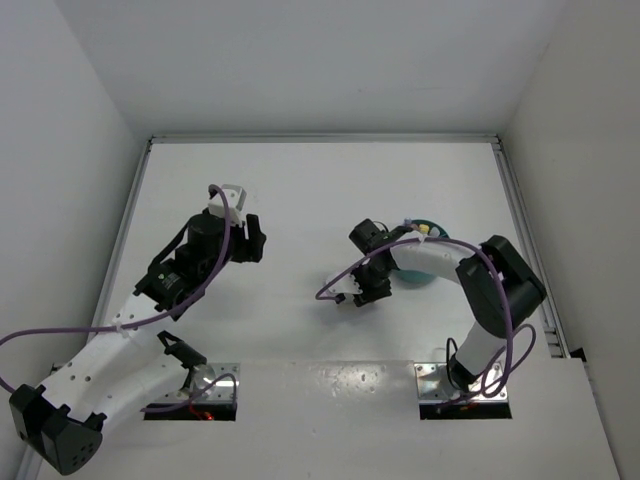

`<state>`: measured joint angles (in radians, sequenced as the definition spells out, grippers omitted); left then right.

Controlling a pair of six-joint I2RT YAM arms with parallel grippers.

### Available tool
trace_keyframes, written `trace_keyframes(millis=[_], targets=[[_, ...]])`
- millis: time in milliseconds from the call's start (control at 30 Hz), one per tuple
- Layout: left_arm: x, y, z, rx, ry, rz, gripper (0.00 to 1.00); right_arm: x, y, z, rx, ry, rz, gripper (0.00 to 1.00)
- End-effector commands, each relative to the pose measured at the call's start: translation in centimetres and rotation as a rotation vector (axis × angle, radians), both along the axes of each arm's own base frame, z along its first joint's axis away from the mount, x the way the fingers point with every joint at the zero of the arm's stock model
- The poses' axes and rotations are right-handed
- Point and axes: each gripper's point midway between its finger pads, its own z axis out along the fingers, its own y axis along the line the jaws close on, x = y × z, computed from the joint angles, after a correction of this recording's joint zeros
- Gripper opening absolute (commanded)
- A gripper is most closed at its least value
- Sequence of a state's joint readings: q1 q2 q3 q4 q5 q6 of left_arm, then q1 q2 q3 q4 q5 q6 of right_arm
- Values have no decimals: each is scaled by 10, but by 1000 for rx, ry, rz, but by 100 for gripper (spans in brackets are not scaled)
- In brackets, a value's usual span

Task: Sort the stationery into containers
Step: Pick up the stationery from the center of the board, then place the stationery in the storage box.

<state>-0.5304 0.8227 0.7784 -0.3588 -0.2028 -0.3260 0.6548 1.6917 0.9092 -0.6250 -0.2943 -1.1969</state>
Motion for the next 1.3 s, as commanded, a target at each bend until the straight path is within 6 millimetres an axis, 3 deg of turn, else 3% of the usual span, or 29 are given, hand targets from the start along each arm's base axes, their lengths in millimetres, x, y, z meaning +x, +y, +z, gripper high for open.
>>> trace_keyframes(millis=[0,200,733,833,933,967,1000,1067,1167,1200,1233,1267], targets=[[2,3,7,-10,-28,13,68,7,1,-2,-10,-9,14,45],[2,3,7,-10,-28,13,68,7,1,-12,-22,11,-5,44],[2,5,7,-7,-30,21,68,9,17,-9,12,30,-39,42],[2,5,7,-7,-30,21,68,10,19,-8,19,25,-51,35],[2,5,7,-7,-30,21,68,17,25,-6,50,1,-94,14],[2,5,7,-7,-30,21,68,23,30,5,81,-27,-116,6],[2,5,7,-7,-30,21,68,24,35,14,114,-26,-178,3],[2,5,7,-7,-30,21,68,49,52,48,213,-115,-269,0],[2,5,7,-7,-30,21,68,86,62,125,356,-252,-568,0],[2,5,7,-7,-30,21,68,105,63,162,404,-318,-668,0],[2,5,7,-7,-30,21,68,114,53,180,436,-301,-822,0],[2,5,7,-7,-30,21,68,126,38,211,468,-339,-1006,0]])
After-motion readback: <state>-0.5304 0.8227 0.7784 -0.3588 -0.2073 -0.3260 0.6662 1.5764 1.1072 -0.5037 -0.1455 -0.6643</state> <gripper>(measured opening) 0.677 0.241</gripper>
